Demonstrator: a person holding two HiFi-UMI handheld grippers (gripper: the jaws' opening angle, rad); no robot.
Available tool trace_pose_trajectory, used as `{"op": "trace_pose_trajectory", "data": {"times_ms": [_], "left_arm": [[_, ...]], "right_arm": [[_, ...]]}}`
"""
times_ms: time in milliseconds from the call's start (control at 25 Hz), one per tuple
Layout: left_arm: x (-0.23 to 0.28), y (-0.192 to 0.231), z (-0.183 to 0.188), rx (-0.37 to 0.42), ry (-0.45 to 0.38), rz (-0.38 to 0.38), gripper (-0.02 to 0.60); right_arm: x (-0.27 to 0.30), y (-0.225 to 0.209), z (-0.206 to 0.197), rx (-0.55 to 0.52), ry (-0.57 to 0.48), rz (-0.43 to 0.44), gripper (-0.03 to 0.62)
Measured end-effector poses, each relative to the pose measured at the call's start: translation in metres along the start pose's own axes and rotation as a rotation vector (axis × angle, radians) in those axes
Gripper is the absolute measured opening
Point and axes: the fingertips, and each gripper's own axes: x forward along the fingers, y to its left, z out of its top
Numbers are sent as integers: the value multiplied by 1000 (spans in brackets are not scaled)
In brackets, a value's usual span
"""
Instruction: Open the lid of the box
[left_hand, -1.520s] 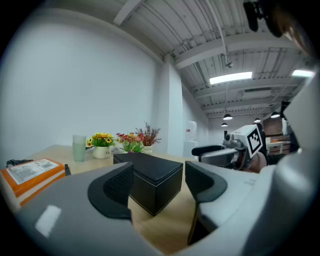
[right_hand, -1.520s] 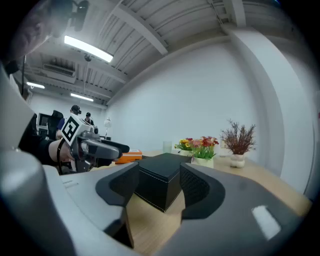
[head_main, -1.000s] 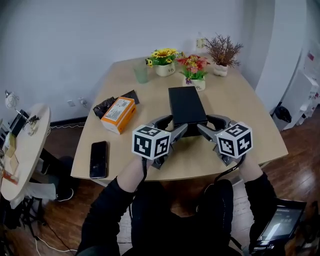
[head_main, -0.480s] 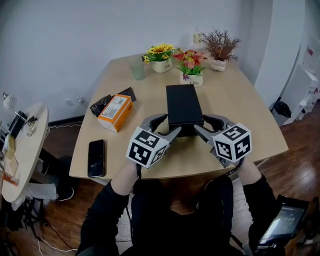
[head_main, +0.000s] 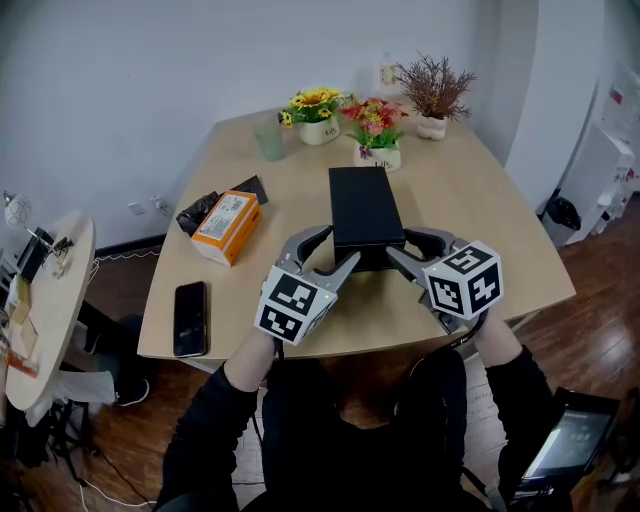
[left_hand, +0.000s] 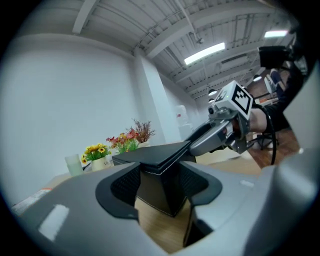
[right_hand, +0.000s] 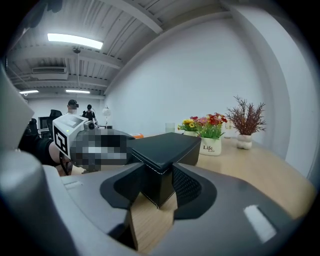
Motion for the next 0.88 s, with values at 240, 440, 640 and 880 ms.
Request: {"op": "trace_pose_trajectory", "data": {"times_ms": [240,440,640,880], "left_arm": [[-1,-4,10,346,-1,63,269],[-4,-3,31,385,-11,-39,276],[5,-10,95,113,-163,-230,274],[47,-45,136,146,-187,-325,232]], "right_arm": [[1,0,1,-22,12,-4,173],[3,0,0,-64,19,3,184],[-20,0,23,-92,-105,2,209],[-65,-13,31,-59,-167,-43,199]]}}
